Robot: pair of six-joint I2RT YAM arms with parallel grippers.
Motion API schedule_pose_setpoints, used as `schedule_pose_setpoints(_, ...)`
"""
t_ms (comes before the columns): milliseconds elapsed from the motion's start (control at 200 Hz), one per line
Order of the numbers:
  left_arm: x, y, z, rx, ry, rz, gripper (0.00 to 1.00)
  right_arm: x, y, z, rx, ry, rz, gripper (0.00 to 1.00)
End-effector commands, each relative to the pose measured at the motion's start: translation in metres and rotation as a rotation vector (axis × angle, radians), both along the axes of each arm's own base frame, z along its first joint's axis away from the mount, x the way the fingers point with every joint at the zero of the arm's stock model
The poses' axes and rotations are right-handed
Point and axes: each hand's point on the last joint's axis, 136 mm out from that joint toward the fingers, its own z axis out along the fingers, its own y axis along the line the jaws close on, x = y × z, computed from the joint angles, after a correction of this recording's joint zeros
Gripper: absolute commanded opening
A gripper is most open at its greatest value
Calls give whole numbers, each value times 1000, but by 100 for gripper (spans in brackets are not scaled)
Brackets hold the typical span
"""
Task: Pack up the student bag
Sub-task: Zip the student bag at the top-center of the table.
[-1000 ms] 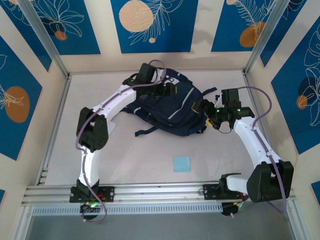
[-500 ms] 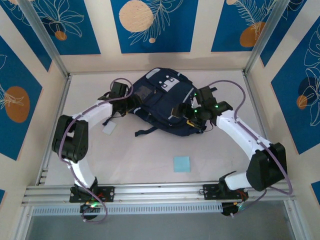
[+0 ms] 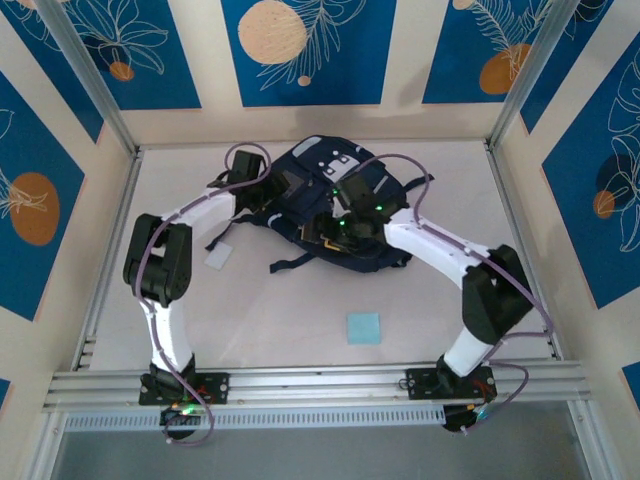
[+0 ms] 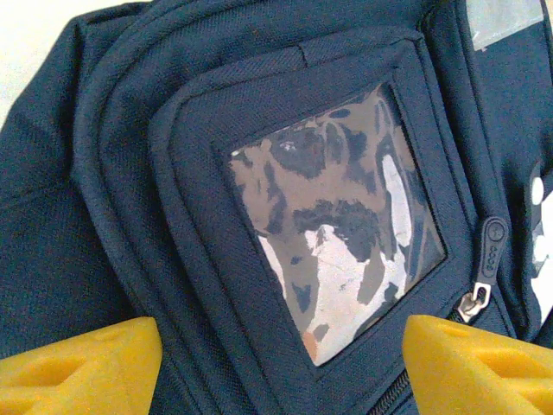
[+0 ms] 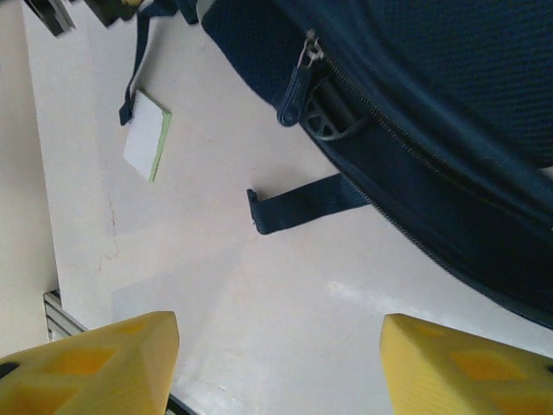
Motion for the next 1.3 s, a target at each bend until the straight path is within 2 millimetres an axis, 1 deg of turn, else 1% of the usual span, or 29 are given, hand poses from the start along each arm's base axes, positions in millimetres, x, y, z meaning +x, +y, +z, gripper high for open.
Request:
schedule_pose_setpoints(0, 5, -8, -30, 15, 56, -28, 70, 14, 18, -1, 8, -15, -25, 61)
schedule_pose_setpoints(45, 0, -10, -47, 24, 101, -45, 67, 16, 24, -6, 6, -8, -28, 59)
schedule_pose_setpoints(95, -5, -14, -60, 9, 133, -65, 61, 18, 28, -11, 4, -2, -35, 58)
schedule_pose_setpoints(165, -13, -19, -69, -7, 144, -74, 53, 20, 33, -16, -3, -1, -47, 57)
schedule_pose_setpoints(215, -17, -21, -70, -11, 143, -77, 46, 22, 36, -19, -16, -6, -52, 57)
schedule_pose_setpoints(310, -25, -30, -68, -38, 139, -95, 24, 27, 35, -26, -49, -14, -79, 57)
schedule_pose_setpoints(350, -27, -35, -65, -57, 135, -103, 13, 30, 33, -29, -65, -16, -96, 56)
schedule_pose_setpoints(385, -29, -40, -61, -75, 128, -111, 0, 32, 31, -31, -78, -19, -108, 56)
schedule_pose_setpoints(465, -31, -51, -45, -121, 101, -115, 0, 39, 25, -36, -127, -39, -129, 55)
schedule_pose_setpoints(630, -31, -65, 3, -179, 15, -125, 0, 52, 9, -49, -236, -60, -176, 55)
schedule_pose_setpoints(725, -33, -72, 23, -202, -19, -133, 0, 56, -5, -59, -323, -59, -208, 52)
schedule_pose_setpoints(780, -36, -74, 29, -208, -32, -136, 0, 57, -13, -63, -376, -59, -222, 51)
schedule_pose_setpoints(845, -40, -74, 32, -207, -39, -134, 0, 57, -23, -66, -440, -64, -230, 50)
schedule_pose_setpoints(930, -43, -73, 30, -203, -38, -129, 0, 55, -34, -64, -489, -77, -235, 49)
schedule_pose_setpoints(1080, -47, -72, 23, -207, -21, -124, 0, 50, -50, -48, -527, -126, -238, 46)
schedule_pose_setpoints(1165, -49, -72, 22, -212, -17, -126, 0, 49, -58, -41, -528, -148, -255, 45)
schedule_pose_setpoints(1295, -50, -75, 27, -219, -23, -136, 0, 55, -58, -49, -489, -136, -257, 42)
